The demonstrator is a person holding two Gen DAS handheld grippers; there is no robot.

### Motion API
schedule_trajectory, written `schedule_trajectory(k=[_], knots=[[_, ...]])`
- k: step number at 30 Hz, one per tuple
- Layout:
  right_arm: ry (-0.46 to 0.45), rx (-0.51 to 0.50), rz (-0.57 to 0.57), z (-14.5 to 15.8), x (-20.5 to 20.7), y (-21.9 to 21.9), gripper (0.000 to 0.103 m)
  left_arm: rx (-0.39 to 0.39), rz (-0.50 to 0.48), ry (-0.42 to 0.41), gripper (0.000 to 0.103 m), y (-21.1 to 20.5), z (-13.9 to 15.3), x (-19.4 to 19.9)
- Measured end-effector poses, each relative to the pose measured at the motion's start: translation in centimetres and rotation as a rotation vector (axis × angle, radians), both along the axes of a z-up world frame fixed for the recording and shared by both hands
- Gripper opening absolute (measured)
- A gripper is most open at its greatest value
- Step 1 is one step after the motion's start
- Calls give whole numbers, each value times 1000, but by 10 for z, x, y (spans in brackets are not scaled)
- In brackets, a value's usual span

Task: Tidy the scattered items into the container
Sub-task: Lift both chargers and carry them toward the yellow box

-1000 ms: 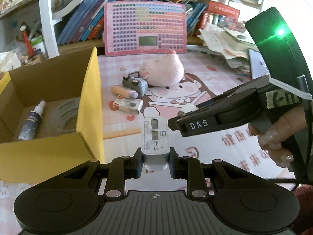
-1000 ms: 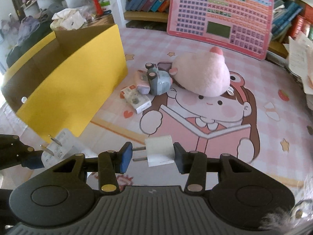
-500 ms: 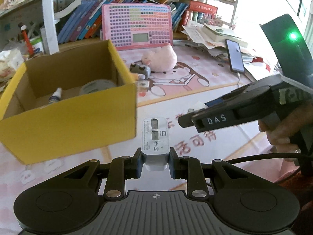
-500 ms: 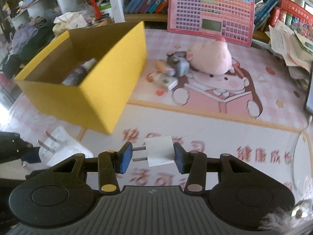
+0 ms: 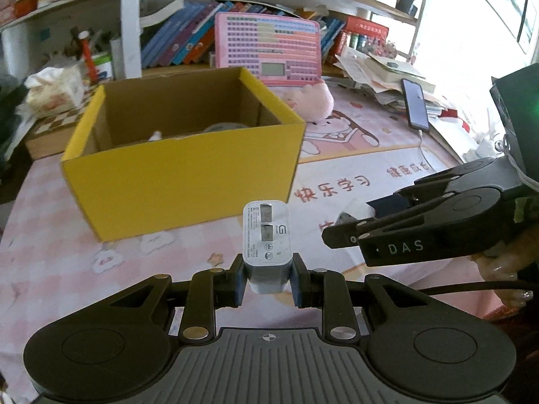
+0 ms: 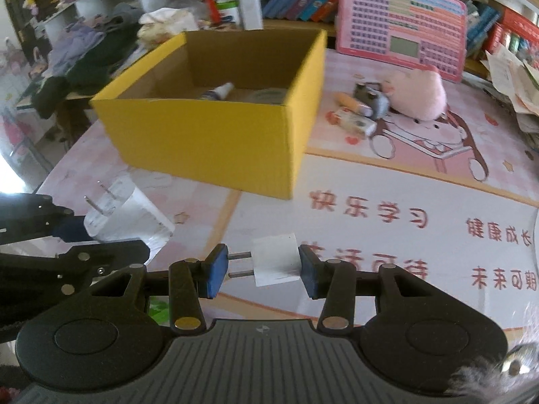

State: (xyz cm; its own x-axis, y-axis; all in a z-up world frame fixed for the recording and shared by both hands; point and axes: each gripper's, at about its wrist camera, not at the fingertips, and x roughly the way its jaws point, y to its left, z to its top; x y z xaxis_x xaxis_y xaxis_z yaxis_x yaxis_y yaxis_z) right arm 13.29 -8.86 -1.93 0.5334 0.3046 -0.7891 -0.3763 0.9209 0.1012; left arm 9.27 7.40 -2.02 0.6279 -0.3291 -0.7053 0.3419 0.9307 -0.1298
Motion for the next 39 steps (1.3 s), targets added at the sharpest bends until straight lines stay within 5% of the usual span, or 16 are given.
schedule_trajectory(k=[23, 32, 39], knots=[[-84, -14, 195, 24, -2, 67, 43, -52, 132, -125, 25, 63, 37, -15], [-180, 5, 206, 56, 31, 64, 43, -13, 118, -234, 25, 64, 64, 22], [-233, -19, 204, 65, 76, 60, 43, 32, 126, -235, 25, 63, 62, 74]])
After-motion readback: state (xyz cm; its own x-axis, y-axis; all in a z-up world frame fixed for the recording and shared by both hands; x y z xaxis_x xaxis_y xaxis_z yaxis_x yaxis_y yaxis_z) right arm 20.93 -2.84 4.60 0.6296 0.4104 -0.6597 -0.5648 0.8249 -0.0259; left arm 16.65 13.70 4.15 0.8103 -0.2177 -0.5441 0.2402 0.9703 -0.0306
